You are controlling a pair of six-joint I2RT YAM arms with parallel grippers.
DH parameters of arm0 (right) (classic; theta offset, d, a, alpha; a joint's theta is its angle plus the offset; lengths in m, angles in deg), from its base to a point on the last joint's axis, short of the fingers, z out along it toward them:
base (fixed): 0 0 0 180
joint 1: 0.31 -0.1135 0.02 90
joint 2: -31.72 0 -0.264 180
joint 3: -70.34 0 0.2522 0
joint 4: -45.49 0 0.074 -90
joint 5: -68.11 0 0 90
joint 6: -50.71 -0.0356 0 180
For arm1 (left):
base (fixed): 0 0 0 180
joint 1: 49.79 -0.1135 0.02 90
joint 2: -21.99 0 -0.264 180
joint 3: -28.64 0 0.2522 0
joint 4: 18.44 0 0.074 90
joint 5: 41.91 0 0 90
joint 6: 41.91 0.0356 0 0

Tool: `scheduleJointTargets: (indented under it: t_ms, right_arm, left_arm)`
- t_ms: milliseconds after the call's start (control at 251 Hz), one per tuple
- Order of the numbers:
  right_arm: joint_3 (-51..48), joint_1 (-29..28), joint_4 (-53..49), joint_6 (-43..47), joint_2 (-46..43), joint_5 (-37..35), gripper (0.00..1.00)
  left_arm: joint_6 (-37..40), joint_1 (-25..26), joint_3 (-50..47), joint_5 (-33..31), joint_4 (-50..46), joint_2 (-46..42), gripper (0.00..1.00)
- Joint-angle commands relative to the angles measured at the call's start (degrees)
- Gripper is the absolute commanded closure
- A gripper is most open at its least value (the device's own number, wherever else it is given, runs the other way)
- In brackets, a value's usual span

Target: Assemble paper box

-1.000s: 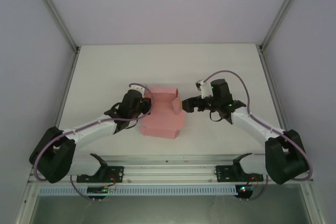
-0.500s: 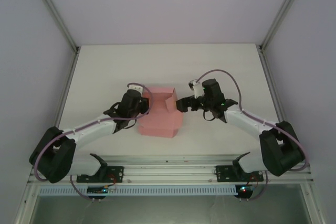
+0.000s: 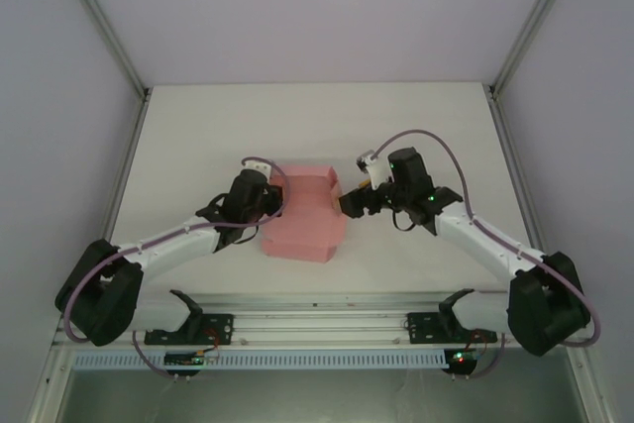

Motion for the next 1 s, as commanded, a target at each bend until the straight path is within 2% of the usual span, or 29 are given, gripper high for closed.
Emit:
scheduleJointTargets:
  t_ms: [0, 164, 243, 343, 375, 419, 443, 551, 599, 702, 806, 994]
  right_arm:
    - [4.18, -0.74, -0.45, 2.27, 3.22, 2.10, 0.21]
    - [7.50, -3.62, 0.23, 2.70, 7.34, -0.49, 0.21]
    - [8.47, -5.32, 1.12, 2.65, 8.69, -5.94, 0.21]
    - [8.77, -7.16, 3.16, 1.46, 9.98, -15.04, 0.26]
    - [8.84, -7.52, 3.71, 0.93, 10.40, -17.37, 0.30]
    - [8.98, -7.75, 4.42, 0.14, 10.94, -19.72, 0.48]
    - [9.15, -7.83, 4.49, -0.29, 11.25, -20.76, 0.54]
    - [9.97, -8.50, 4.67, -1.48, 12.73, -25.87, 0.62]
    - [10.44, -9.20, 4.55, -2.29, 13.49, -31.00, 0.65]
    - [12.01, -11.07, 3.09, -5.77, 15.83, -45.38, 0.79]
    - [14.50, -11.78, -2.10, -11.30, 18.88, -56.30, 0.91]
    - [20.08, -11.26, -17.94, -28.70, 24.24, -75.47, 0.93]
  left_arm:
    - [-0.48, 0.16, 0.90, 1.57, 1.69, -0.63, 1.00]
    - [-1.01, 0.16, 1.26, 1.64, 1.30, -0.48, 1.00]
    - [-1.01, 0.11, 1.51, 2.01, 1.04, -0.54, 1.00]
    - [-1.07, 0.16, 1.60, 2.09, 0.73, -0.63, 1.00]
    - [-1.18, 0.17, 1.67, 2.01, 0.60, -0.71, 1.00]
    - [-1.27, 0.12, 1.67, 2.14, 0.57, -0.72, 1.00]
    - [-1.27, 0.13, 1.67, 2.14, 0.47, -0.71, 1.00]
    - [-1.49, 0.25, 1.79, 2.44, 0.21, -0.78, 1.00]
    - [-2.00, 0.26, 1.82, 2.43, 0.20, -0.96, 1.00]
    - [-3.94, 0.77, 2.65, 1.13, -0.76, -0.55, 1.00]
    - [-6.39, 2.15, 5.50, -3.37, -5.22, 0.61, 1.00]
    - [-14.10, 2.97, 7.99, -9.64, -11.10, 1.95, 1.00]
